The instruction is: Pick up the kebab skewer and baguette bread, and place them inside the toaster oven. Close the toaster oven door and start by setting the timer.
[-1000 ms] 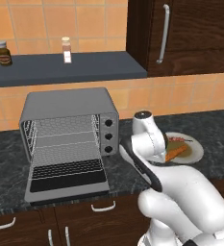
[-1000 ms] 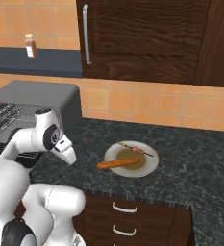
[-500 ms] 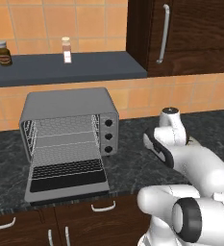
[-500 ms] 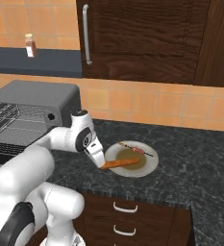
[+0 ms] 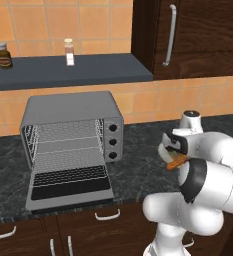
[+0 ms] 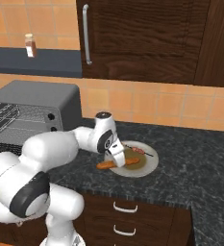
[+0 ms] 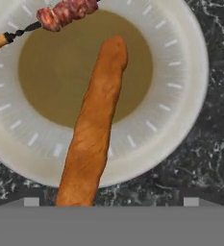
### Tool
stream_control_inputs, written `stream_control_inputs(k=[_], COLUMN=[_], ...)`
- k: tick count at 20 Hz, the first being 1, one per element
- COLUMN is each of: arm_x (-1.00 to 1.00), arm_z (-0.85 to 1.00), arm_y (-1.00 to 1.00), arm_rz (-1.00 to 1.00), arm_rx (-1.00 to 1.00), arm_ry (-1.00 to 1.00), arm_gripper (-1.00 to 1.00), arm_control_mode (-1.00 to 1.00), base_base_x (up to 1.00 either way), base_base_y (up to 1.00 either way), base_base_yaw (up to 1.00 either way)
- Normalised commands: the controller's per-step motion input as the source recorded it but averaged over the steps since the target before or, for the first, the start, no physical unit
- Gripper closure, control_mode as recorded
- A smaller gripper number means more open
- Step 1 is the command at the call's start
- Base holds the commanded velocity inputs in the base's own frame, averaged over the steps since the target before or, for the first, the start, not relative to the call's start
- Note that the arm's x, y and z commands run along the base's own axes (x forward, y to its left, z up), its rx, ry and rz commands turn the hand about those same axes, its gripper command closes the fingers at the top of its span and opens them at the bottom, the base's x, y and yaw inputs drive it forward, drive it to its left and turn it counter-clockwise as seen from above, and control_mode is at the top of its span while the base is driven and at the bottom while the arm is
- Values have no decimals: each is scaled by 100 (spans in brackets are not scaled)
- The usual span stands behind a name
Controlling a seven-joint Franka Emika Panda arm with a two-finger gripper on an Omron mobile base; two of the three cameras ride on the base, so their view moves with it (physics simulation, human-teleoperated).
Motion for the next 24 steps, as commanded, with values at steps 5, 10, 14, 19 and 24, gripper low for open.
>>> stream_control_inputs(k=[5,10,14,19,24], arm_x=[34,18,5,11,6], arm_z=[-22,-33,-37,-30,-15], arm_y=[1,-1,0,0,-3], arm_rz=[0,2,0,0,0], arm_rx=[0,0,0,0,0], arm_ry=[-1,0,0,0,0], arm_gripper=[-100,-100,-100,-100,-100], arm_control_mode=[-100,-100,-100,-100,-100], base_base_x=[0,0,0,0,0], base_base_y=[0,0,0,0,0], base_base_yaw=[0,0,0,0,0])
